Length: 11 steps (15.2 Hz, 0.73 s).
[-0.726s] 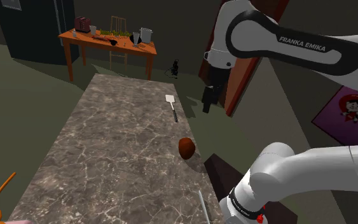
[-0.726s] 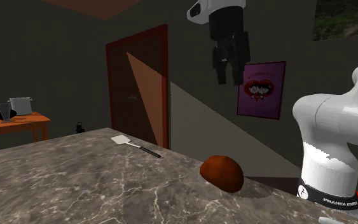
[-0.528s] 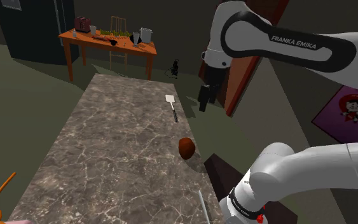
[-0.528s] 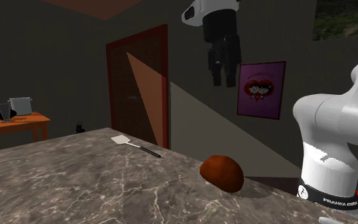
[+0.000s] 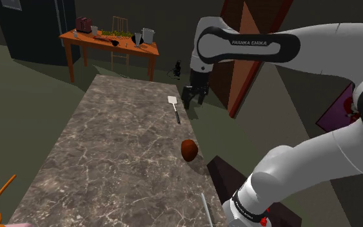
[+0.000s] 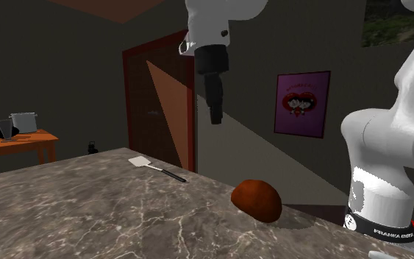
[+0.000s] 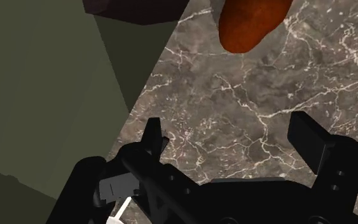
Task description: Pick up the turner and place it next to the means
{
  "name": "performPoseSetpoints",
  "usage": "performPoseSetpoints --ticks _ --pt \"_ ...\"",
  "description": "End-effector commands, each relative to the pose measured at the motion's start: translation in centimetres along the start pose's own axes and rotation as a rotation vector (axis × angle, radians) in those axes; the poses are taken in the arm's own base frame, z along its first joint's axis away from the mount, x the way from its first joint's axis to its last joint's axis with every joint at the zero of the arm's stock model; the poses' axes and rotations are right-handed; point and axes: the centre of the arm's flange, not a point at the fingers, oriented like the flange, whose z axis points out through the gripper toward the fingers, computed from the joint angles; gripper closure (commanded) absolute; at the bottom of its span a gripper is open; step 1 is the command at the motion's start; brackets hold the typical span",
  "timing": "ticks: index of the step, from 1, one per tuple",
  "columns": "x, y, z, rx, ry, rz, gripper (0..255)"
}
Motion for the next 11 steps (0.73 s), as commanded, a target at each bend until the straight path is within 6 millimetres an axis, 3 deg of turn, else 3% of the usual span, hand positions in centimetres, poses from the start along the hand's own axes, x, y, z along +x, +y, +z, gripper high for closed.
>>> performPoseSetpoints --ticks 1,11 --pt "2.2 0.7 1.2 0.006 0.004 0.052 0" --pt "12.9 6.4 6.1 0.036 0.019 0.304 0"
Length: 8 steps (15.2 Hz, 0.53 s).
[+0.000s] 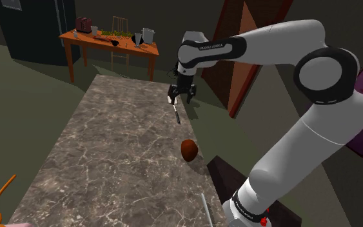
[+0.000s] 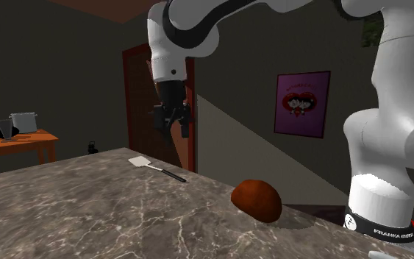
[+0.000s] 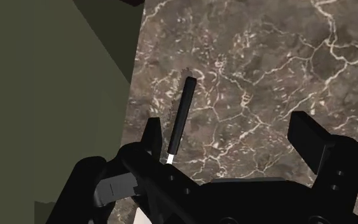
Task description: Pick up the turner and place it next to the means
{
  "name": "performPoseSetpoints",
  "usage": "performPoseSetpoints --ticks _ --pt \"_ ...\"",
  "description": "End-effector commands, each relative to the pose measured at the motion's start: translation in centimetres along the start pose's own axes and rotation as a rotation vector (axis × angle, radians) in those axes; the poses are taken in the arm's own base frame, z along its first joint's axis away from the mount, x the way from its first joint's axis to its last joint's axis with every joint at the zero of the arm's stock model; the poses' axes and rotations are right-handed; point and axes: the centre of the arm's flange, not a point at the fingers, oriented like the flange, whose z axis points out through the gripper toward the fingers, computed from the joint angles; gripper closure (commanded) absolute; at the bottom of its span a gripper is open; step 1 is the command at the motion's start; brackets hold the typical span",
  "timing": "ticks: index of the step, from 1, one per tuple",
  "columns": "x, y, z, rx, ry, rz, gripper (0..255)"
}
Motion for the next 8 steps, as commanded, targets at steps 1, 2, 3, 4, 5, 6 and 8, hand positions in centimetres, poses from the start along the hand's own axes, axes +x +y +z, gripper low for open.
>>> performPoseSetpoints --ticks 1,2,3,4,5,6,8 --pt "2.4 0.9 1.3 0.006 0.003 0.052 0" --pt "3.5 1.4 1.8 0.008 0.005 0.078 0" --pt "4.6 1.9 2.2 0.011 0.006 0.103 0" --pt "5.7 2.4 2.7 0.014 0.008 0.128 0" --pt "6.8 2.9 3.2 0.017 0.009 0.153 0" --pt "7.9 3.5 3.7 0.02 0.011 0.178 0" --pt "10.0 4.7 4.7 0.026 0.014 0.229 0"
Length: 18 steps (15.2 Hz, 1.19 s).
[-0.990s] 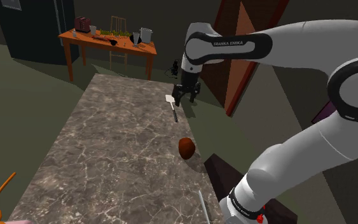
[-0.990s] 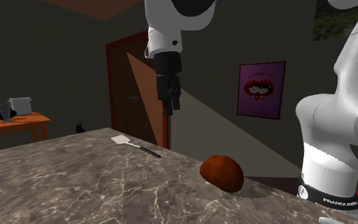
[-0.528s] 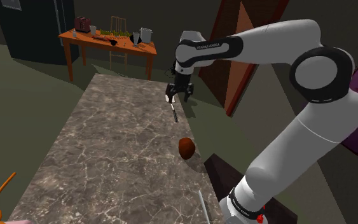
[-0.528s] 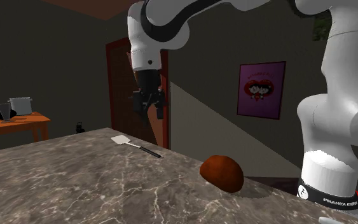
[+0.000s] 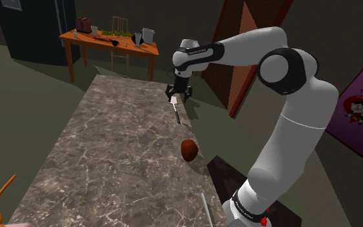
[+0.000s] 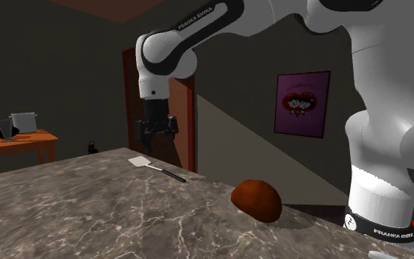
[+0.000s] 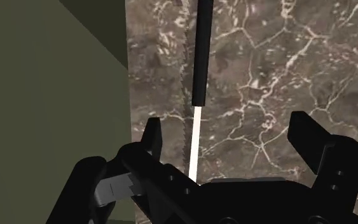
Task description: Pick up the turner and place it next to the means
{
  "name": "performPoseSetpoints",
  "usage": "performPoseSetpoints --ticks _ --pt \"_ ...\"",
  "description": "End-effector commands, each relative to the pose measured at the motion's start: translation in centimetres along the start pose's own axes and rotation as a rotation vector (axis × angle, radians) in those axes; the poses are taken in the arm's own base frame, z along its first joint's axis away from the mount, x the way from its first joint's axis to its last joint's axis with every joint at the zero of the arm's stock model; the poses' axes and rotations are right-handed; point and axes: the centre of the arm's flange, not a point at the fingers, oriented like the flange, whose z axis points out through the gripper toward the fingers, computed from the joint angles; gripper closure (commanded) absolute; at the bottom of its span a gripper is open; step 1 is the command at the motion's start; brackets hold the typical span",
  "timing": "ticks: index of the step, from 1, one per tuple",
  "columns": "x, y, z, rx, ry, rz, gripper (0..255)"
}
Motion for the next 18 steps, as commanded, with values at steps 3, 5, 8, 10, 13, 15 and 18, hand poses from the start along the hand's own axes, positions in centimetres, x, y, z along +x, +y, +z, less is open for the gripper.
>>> performPoseSetpoints --ticks 3,5,8,10,13,15,18 --pt "4.6 1.9 2.2 0.012 0.006 0.102 0" --pt "5.0 2.0 2.9 0.012 0.006 0.11 0" --pt "5.0 2.0 4.5 0.012 0.006 0.11 0" --pt "5.0 2.0 5.5 0.012 0.006 0.11 0" --pt "5.0 2.0 6.4 0.012 0.006 0.11 0" --pt "5.0 2.0 6.4 0.012 0.006 0.11 0" --pt "5.0 2.0 6.4 0.012 0.006 0.11 0"
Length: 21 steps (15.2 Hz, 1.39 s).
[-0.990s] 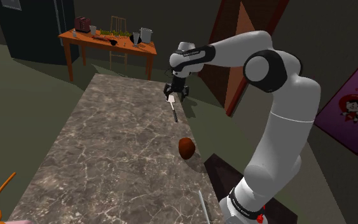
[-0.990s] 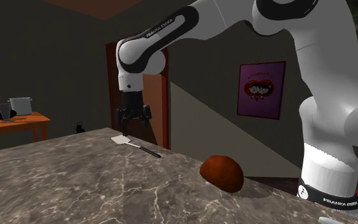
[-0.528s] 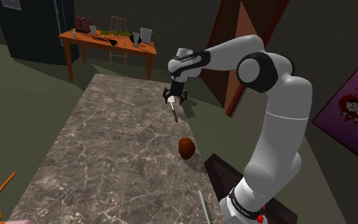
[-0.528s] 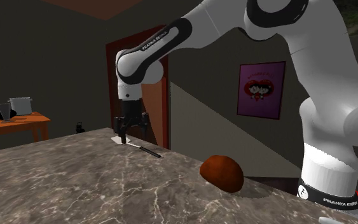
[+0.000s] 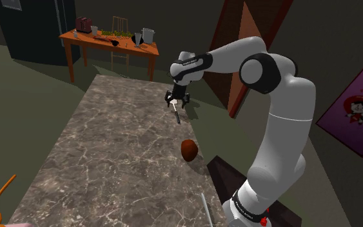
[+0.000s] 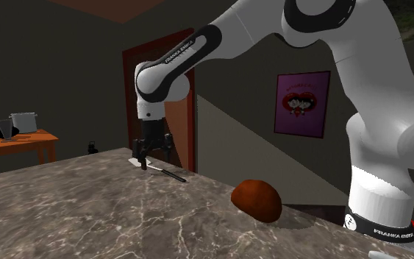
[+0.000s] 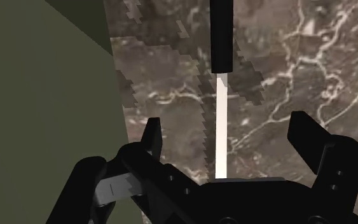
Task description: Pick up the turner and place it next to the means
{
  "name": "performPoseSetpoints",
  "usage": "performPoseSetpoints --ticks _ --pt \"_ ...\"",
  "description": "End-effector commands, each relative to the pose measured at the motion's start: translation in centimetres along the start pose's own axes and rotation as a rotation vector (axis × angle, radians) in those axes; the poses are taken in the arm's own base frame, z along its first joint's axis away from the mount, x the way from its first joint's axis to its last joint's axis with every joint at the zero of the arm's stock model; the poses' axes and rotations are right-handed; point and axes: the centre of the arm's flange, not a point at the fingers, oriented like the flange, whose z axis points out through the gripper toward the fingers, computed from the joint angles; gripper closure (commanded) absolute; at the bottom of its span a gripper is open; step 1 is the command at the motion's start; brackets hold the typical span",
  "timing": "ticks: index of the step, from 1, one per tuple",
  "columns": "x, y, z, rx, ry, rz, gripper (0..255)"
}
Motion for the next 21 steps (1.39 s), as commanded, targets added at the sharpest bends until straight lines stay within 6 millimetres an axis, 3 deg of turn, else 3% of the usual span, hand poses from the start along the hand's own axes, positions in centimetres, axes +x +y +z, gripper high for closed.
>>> performPoseSetpoints --ticks 1,2,11,21 --pt "0.0 0.0 0.0 0.0 0.0 0.0 0" --pt "0.0 0.0 0.0 0.0 0.0 0.0 255" --pt "0.0 0.0 0.0 0.0 0.0 0.0 255" --pt "-0.4 0.0 -5.3 0.0 0.0 0.0 255"
